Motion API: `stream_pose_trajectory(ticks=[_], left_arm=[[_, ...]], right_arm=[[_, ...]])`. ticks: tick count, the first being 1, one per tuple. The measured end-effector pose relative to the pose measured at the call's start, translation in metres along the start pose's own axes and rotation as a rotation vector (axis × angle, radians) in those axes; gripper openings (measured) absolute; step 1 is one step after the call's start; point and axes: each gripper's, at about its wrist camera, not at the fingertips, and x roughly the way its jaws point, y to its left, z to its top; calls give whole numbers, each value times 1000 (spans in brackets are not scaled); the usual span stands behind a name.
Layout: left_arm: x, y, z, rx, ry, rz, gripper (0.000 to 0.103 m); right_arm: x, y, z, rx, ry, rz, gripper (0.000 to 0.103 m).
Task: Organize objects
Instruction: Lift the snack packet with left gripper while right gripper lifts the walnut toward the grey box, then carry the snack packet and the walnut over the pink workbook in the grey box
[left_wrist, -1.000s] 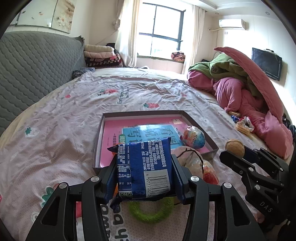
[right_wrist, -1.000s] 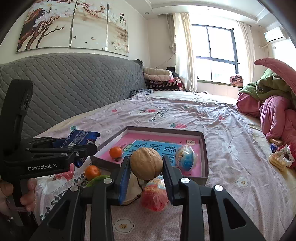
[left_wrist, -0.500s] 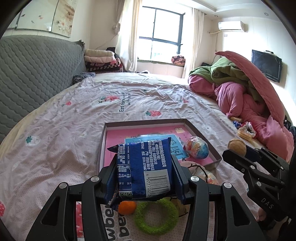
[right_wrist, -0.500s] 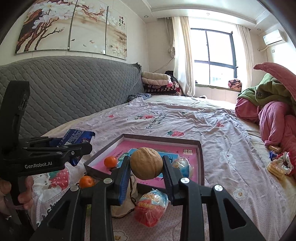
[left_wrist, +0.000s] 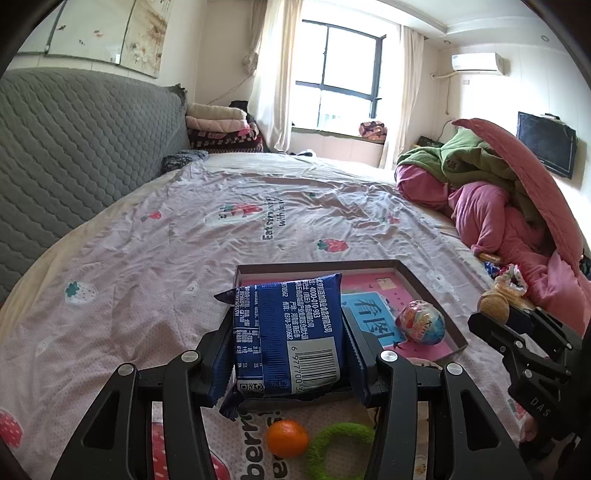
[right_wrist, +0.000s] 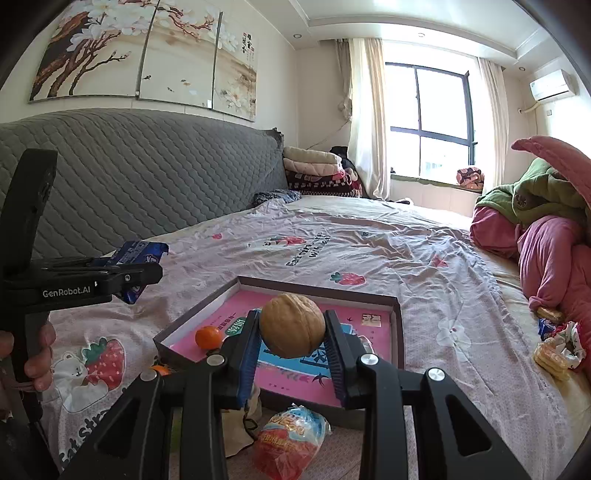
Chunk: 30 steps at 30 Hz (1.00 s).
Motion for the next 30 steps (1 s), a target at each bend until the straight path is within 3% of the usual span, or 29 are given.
stream_pose_trajectory(ticks=[18, 30], left_arm=[[11, 9, 28, -7, -53, -13, 53], [49, -2, 28, 19, 18, -75, 53]], right_arm=[[22, 1, 23, -32, -37, -9, 34], [47, 0, 28, -66, -21, 3, 34]])
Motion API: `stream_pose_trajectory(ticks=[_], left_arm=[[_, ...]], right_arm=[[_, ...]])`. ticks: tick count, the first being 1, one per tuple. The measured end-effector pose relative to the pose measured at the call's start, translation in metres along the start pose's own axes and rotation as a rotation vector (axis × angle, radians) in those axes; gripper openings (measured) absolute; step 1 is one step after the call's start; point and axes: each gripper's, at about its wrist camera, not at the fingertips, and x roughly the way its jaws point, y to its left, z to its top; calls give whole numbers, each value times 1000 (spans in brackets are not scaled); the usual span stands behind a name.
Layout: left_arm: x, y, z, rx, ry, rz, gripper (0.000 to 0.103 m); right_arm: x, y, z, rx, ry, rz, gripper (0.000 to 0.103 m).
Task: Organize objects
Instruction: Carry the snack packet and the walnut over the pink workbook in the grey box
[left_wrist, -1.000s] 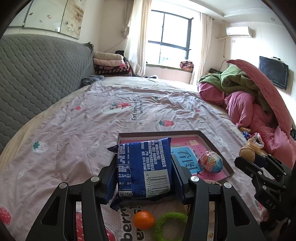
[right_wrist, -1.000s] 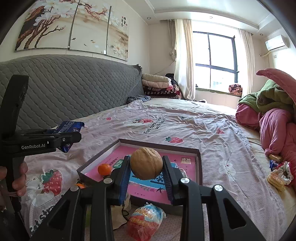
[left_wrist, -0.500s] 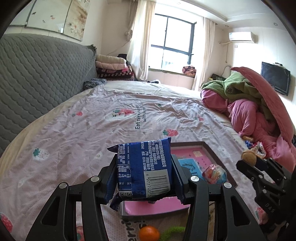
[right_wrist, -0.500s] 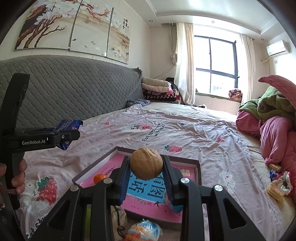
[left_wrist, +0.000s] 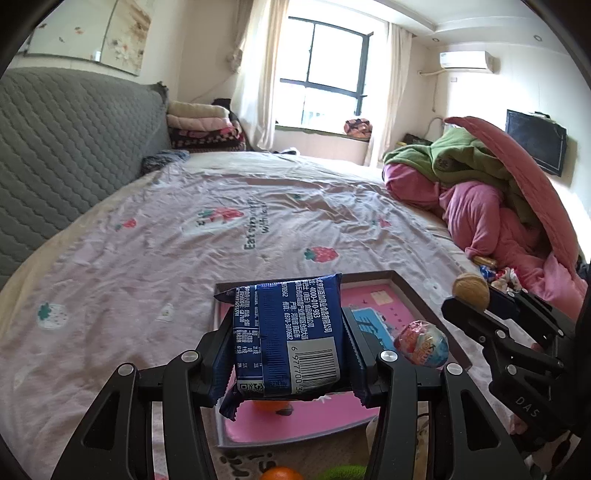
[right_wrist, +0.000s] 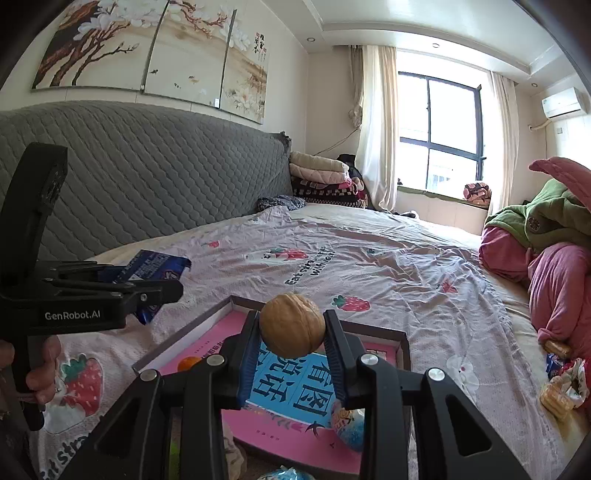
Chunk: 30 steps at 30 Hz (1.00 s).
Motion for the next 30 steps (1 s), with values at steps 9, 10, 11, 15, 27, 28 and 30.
stream_pose_trajectory(ticks=[9, 10, 11, 15, 27, 28, 30], left_arm=[[44, -2, -12, -7, 129, -115, 53], [48, -2, -14, -11, 145, -122, 53], [54, -2, -17, -10, 164, -121, 53], [71, 0, -26, -14, 223, -123, 53], [79, -15, -40, 48, 248, -127, 53], [80, -16, -41, 53, 255, -128, 53], [83, -18, -44, 62, 266, -129, 53]], right_arm=[[26, -10, -14, 29, 111, 10, 34], [29, -12, -16, 33, 124, 6, 34], [31, -13, -18, 40, 136, 8, 34], [41, -20, -26, 77, 188, 13, 34], [53, -19, -43, 69, 263, 16, 34], [54, -19, -45, 69, 270, 18, 34], [56, -19, -46, 67, 278, 13, 34]])
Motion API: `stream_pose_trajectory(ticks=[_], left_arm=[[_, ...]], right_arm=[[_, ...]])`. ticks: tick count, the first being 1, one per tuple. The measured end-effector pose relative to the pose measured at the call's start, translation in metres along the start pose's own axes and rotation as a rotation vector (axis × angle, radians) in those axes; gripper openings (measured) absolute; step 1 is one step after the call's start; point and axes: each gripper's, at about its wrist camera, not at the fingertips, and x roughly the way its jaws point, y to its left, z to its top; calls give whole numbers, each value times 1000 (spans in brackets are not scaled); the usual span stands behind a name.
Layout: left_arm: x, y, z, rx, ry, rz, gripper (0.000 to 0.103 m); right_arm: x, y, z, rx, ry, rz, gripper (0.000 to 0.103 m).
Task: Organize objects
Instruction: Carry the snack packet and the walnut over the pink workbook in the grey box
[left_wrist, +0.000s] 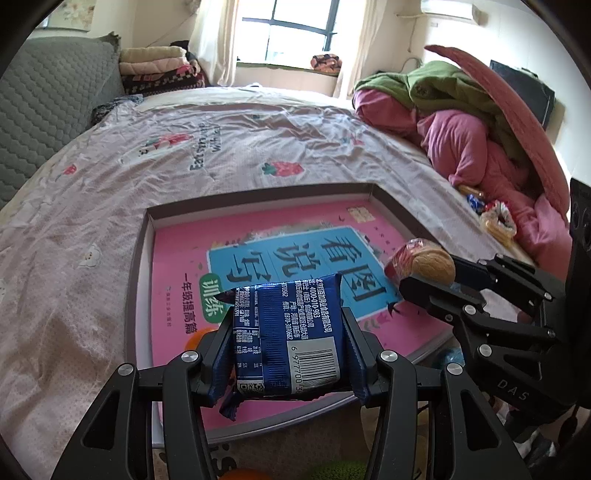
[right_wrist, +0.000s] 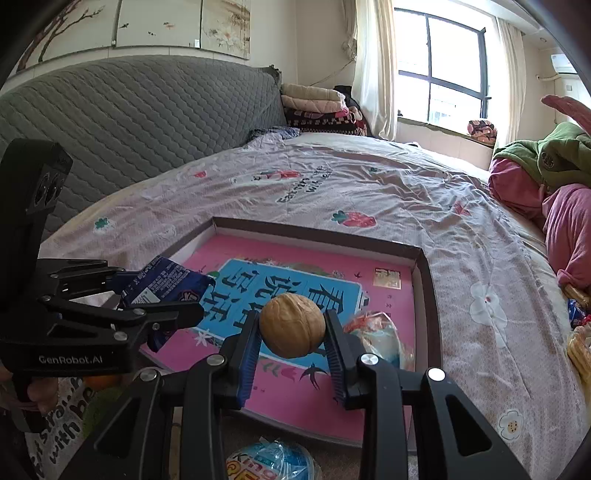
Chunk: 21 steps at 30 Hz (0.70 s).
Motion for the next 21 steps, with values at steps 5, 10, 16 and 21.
stream_pose_trajectory(ticks=[5, 10, 16, 21], left_arm=[[7, -5, -3, 20, 27, -15, 53], [11, -11, -7, 45, 42, -21, 53], [14, -9, -7, 41, 48, -23, 53], [17, -8, -8, 34, 56, -26, 53]], right_arm=[[5, -1, -3, 10, 31, 16, 34], [14, -1, -7, 20, 85, 31, 34], [21, -2, -12, 26, 125, 36, 34], [26, -4, -14, 43, 152, 31, 34]])
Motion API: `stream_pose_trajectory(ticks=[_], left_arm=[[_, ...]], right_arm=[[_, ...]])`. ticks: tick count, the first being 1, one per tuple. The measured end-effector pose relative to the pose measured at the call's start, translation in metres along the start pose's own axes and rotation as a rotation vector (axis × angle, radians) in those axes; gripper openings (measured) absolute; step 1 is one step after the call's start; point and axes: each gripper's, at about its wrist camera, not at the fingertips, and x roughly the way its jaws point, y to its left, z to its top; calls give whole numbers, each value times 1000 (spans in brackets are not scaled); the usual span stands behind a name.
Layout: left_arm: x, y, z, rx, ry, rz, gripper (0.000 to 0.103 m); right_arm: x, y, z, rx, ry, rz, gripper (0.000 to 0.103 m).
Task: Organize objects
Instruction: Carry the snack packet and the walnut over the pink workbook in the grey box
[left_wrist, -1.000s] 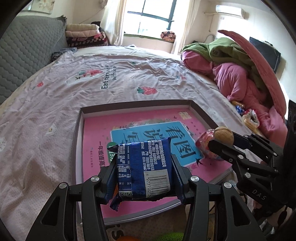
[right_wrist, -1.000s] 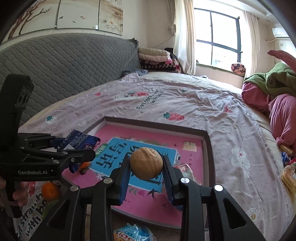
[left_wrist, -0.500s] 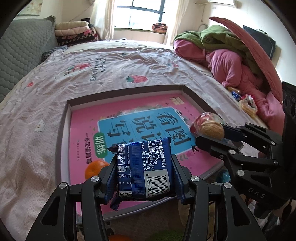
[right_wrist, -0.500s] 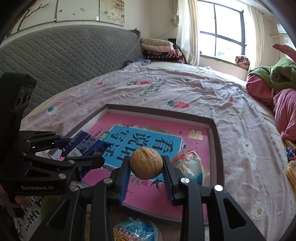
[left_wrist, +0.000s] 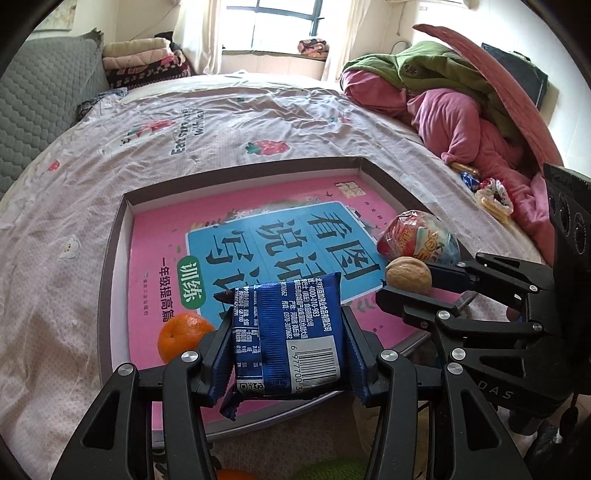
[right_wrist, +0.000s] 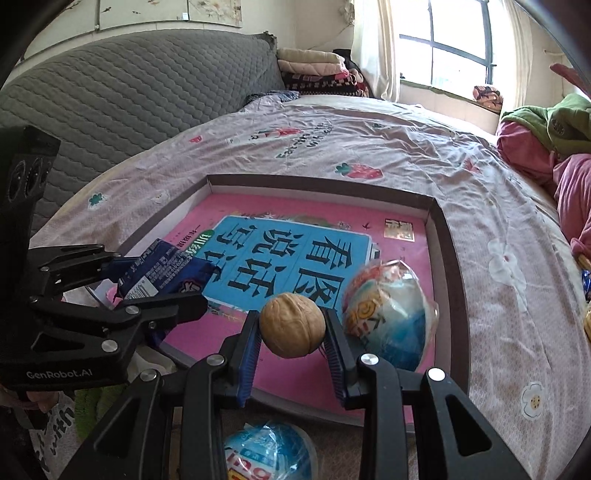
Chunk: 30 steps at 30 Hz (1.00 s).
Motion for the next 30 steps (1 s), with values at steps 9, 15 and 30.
stream_pose_trajectory(ticks=[9, 15, 30], left_arm=[[9, -1, 1, 20, 9, 21, 53], [15, -9, 2, 55, 18, 25, 53], [25, -3, 1, 26, 45, 4, 53]], right_arm=[[5, -1, -1, 4, 25, -15, 34], [7, -2, -1, 3, 33, -30, 34], [10, -11, -2, 53, 57, -23, 34]])
